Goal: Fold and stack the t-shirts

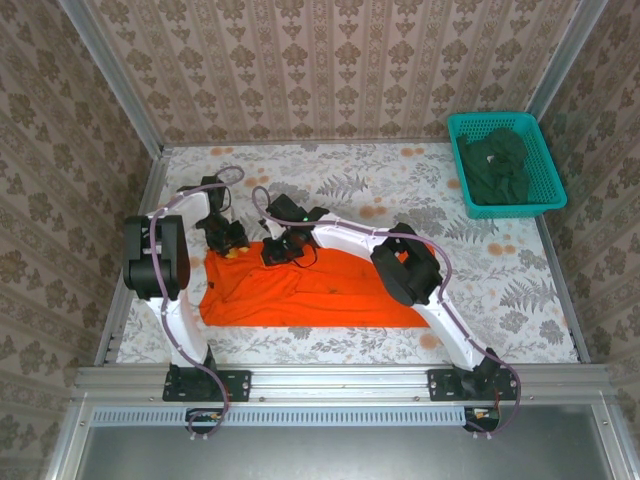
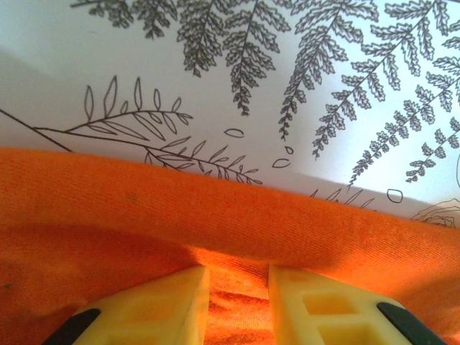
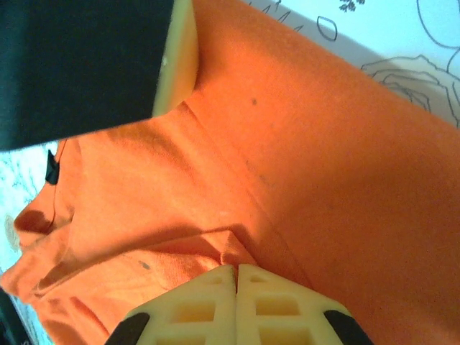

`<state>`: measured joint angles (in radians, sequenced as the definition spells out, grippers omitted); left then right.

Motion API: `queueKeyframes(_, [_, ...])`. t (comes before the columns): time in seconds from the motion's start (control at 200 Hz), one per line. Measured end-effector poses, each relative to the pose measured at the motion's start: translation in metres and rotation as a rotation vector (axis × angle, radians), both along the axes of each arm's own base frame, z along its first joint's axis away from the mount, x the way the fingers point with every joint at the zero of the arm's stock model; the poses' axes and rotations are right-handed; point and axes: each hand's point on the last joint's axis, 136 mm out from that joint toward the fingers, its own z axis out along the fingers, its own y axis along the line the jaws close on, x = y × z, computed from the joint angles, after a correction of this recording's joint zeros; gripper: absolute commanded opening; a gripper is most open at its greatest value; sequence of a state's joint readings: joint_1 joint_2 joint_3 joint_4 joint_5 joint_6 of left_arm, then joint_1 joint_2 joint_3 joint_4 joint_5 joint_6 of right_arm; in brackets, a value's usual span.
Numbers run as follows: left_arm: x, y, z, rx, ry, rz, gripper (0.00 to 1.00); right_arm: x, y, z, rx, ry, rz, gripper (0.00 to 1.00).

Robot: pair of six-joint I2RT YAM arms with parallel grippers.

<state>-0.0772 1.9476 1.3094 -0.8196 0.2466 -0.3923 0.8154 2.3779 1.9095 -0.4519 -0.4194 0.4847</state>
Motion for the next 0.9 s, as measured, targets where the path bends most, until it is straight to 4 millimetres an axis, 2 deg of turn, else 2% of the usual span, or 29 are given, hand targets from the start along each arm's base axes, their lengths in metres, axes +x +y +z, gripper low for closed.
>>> queueKeyframes(0.275, [0.0, 0.001, 0.0, 0.008, -0.001, -0.002, 0.3, -0.02, -0.012, 0.04, 0.056, -0.057, 0.061, 0.02])
queueKeyframes(0.38, [0.0, -0.001, 0.0, 0.009, -0.001, -0.007, 0.3, -0.03, -0.017, 0.048, 0.075, -0.07, 0.1, 0.04])
queueKeyframes(0.485, [0.0, 0.0, -0.001, 0.014, -0.002, -0.007, 0.3, -0.041, -0.022, 0.042, 0.074, -0.057, 0.135, 0.07])
queueKeyframes(0.655, [0.0, 0.0, 0.0, 0.016, -0.003, -0.007, 0.3, -0.059, -0.036, 0.012, 0.028, -0.015, 0.17, 0.12])
queueKeyframes(0.9, [0.001, 0.0, 0.0, 0.019, -0.004, -0.01, 0.32, -0.082, -0.058, -0.011, -0.024, 0.009, 0.207, 0.28])
